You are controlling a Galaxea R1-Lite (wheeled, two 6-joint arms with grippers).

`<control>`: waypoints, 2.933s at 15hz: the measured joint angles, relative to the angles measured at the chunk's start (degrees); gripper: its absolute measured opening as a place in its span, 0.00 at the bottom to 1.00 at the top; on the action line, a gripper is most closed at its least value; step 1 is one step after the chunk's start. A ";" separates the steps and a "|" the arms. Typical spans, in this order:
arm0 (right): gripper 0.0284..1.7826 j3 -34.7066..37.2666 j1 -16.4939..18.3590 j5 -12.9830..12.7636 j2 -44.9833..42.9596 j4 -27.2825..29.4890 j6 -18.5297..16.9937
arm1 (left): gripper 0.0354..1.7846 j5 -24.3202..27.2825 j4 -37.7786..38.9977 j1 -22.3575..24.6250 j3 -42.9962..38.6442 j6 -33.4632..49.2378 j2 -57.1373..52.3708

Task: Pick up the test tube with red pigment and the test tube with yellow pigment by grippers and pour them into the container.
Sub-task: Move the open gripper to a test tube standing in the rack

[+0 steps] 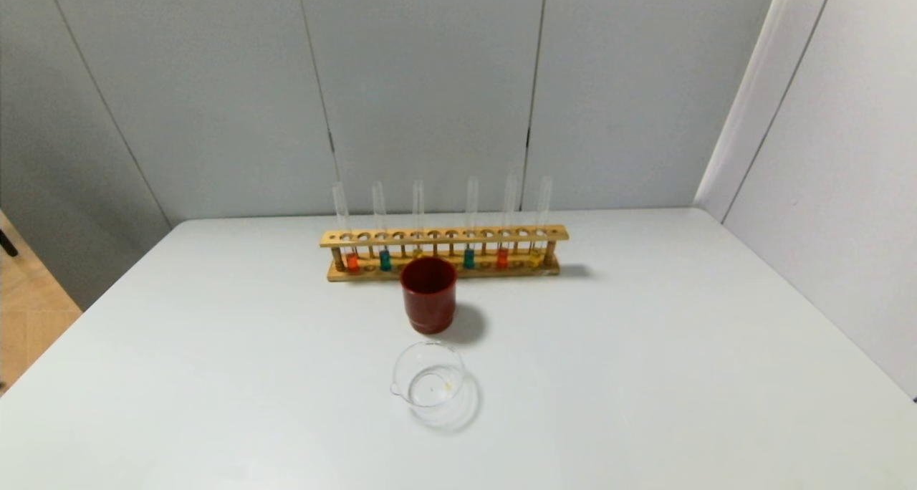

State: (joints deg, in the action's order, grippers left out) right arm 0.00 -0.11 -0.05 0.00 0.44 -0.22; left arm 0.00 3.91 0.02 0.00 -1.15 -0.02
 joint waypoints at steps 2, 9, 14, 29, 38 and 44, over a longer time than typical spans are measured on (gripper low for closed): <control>0.96 0.00 0.01 0.02 0.00 0.00 0.01 | 0.96 0.00 0.02 0.00 0.00 0.02 0.00; 0.96 -5.53 0.04 1.43 0.00 1.60 2.11 | 0.96 0.00 0.02 0.00 0.00 0.02 0.00; 0.96 -22.32 0.04 5.25 0.93 14.14 7.27 | 0.96 0.00 0.02 -0.02 0.00 0.02 0.00; 0.96 -61.57 -0.05 5.89 39.06 14.41 6.06 | 0.96 0.02 0.02 0.00 0.00 0.00 0.00; 0.96 -88.00 1.78 6.17 70.45 13.70 0.43 | 0.96 0.00 0.02 0.00 0.00 0.00 0.00; 0.96 -94.27 -0.16 6.66 89.14 5.86 0.24 | 0.96 0.00 0.02 0.00 0.00 0.00 0.00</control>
State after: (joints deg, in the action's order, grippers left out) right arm -94.27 -0.27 6.61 89.14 6.30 0.02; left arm 0.00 3.94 0.02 0.00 -1.15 -0.02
